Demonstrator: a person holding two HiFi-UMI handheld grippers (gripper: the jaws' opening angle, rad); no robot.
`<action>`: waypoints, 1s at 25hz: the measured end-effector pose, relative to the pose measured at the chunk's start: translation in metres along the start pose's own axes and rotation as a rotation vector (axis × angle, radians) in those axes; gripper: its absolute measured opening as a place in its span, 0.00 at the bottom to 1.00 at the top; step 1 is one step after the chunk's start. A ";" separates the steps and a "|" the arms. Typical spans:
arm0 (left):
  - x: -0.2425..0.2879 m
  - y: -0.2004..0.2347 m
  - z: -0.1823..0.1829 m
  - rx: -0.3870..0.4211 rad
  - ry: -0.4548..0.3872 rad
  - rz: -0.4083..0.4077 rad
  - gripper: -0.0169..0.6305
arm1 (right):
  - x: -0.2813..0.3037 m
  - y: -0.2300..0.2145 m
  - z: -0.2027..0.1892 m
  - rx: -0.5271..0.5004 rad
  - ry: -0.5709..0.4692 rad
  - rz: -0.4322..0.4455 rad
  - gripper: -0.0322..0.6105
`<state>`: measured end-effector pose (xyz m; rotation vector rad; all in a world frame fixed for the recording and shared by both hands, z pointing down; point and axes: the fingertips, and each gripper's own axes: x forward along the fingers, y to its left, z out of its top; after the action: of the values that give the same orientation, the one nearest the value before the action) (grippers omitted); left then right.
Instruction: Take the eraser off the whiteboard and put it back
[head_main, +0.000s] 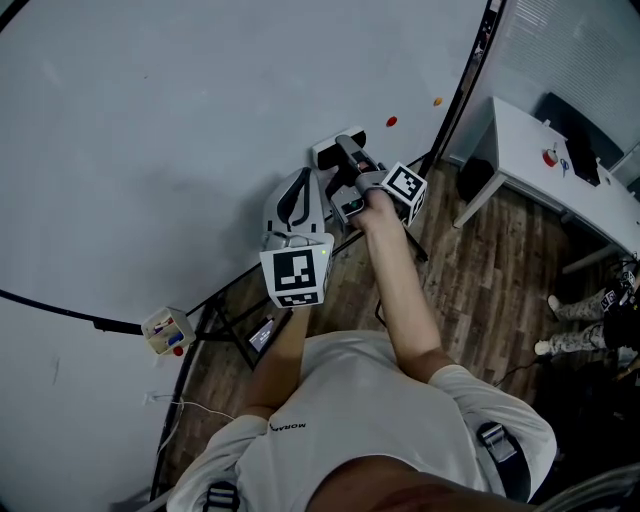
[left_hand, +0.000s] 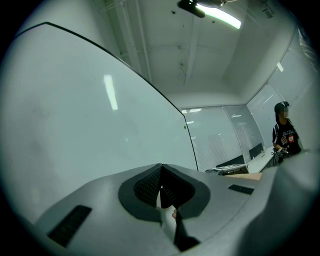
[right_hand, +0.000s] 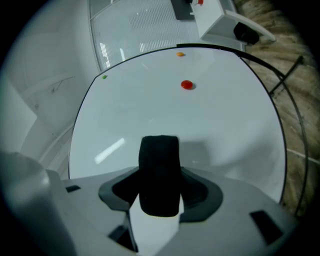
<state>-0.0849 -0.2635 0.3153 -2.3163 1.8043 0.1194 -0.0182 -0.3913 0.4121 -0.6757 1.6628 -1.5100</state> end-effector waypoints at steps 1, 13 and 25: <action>0.000 -0.001 -0.001 0.000 0.001 -0.002 0.03 | -0.002 0.000 0.000 0.004 -0.001 0.002 0.42; -0.020 -0.034 0.009 0.003 -0.011 -0.036 0.03 | -0.056 0.013 0.003 0.003 -0.019 -0.005 0.42; -0.014 -0.033 0.005 -0.018 -0.008 -0.074 0.03 | -0.067 0.019 0.005 -0.034 -0.056 -0.015 0.42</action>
<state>-0.0563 -0.2419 0.3166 -2.3884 1.7175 0.1345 0.0254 -0.3375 0.4066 -0.7441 1.6477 -1.4632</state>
